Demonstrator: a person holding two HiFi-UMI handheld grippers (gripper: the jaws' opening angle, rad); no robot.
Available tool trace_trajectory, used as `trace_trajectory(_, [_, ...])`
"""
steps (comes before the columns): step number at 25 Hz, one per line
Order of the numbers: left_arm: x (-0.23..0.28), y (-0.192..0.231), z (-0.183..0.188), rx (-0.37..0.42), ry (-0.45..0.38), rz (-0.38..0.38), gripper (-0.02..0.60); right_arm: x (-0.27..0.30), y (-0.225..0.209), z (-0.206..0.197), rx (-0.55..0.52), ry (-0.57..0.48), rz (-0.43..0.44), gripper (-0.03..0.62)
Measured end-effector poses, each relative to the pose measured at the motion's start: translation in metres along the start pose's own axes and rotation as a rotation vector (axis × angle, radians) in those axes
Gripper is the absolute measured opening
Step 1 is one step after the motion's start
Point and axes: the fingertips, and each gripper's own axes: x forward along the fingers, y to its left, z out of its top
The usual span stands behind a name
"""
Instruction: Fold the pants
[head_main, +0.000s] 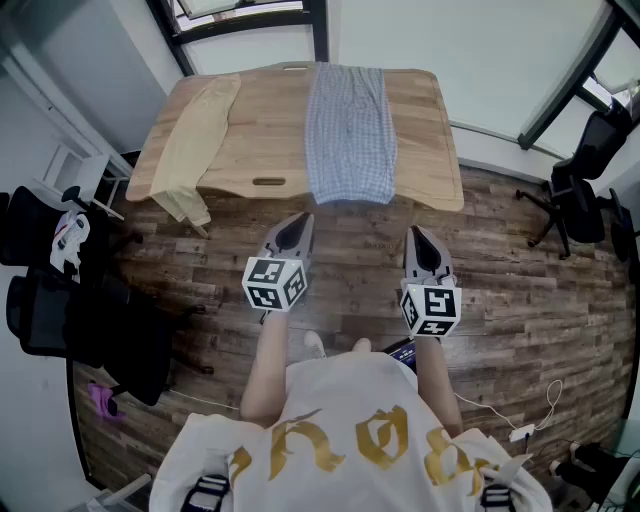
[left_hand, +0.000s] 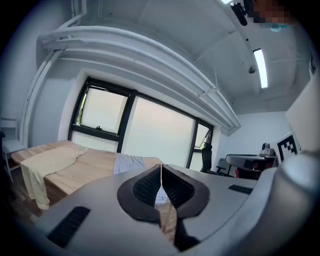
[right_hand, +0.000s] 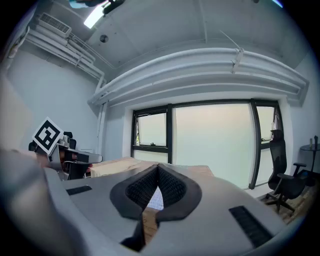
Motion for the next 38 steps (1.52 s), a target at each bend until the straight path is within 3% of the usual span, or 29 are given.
trace_trajectory(19, [-0.007, -0.026, 0.003, 0.002, 0.007, 0.048, 0.04, -0.013, -0.023, 0.008, 0.056, -0.051, 0.07, 0.021])
trace_trajectory(26, [-0.005, -0.019, 0.012, 0.003, -0.006, 0.093, 0.04, -0.007, -0.03, 0.004, 0.064, -0.054, 0.102, 0.021])
trace_trajectory(33, [0.044, 0.014, 0.028, 0.032, -0.007, 0.08, 0.04, 0.042, -0.048, 0.005, 0.073, -0.065, 0.073, 0.021])
trace_trajectory(38, [0.111, 0.069, 0.033, 0.04, 0.008, 0.043, 0.04, 0.116, -0.054, -0.013, 0.078, -0.03, 0.026, 0.021])
